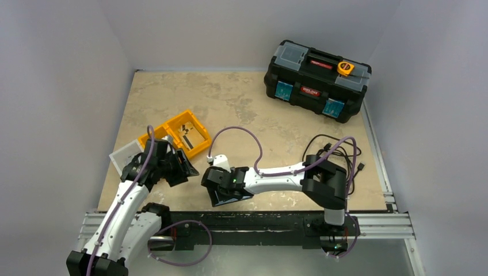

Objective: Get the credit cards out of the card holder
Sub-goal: Remove the credit card from the card holder.

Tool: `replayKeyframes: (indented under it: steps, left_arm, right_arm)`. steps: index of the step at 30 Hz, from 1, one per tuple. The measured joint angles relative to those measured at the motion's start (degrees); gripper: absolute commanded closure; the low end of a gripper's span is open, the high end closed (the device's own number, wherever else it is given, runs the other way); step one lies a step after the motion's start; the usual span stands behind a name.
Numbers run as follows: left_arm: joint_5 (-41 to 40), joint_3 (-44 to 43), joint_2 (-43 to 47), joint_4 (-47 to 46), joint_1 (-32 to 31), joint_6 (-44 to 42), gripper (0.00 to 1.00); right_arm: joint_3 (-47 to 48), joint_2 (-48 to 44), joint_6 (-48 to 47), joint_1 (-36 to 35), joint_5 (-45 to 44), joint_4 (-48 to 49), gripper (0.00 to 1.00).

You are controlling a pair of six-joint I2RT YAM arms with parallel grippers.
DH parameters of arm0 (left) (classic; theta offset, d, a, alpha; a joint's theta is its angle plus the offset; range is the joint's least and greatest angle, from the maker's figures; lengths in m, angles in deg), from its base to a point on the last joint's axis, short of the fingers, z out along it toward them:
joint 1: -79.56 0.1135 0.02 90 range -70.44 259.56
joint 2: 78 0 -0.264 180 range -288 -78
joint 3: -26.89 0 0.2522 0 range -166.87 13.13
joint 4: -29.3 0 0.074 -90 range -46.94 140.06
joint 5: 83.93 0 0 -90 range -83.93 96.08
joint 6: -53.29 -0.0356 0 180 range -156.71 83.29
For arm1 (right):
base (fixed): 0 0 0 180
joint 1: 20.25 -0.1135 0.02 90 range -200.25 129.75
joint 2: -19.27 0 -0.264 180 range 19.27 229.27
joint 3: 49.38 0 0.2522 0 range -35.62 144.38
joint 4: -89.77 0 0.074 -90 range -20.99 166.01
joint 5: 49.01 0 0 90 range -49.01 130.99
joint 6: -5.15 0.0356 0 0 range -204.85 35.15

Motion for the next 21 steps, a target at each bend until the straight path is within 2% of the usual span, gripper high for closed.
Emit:
replayKeyframes:
  steps: [13,16,19,21]
  left_arm:
    - [-1.3,1.3,-2.3,-1.5,0.0,2.1,0.48]
    - [-1.2,1.3,-2.7,-1.7,0.0,2.1,0.48]
    - [-1.2,1.6,-3.2,-2.4,-0.2,2.1,0.48]
    - [-1.0,2.1,-3.5,-2.9,-0.5,2.1,0.49]
  right_arm:
    - [3.5,3.7,0.0,-0.1,-1.5,-1.2,0.44]
    - [3.6,3.7,0.0,-0.1,-1.4,-1.4,0.51]
    - [3.5,3.7,0.0,0.0,-1.3,-1.4,0.65]
    - [3.2,3.6,0.3,0.0,-1.2,-1.1,0.69]
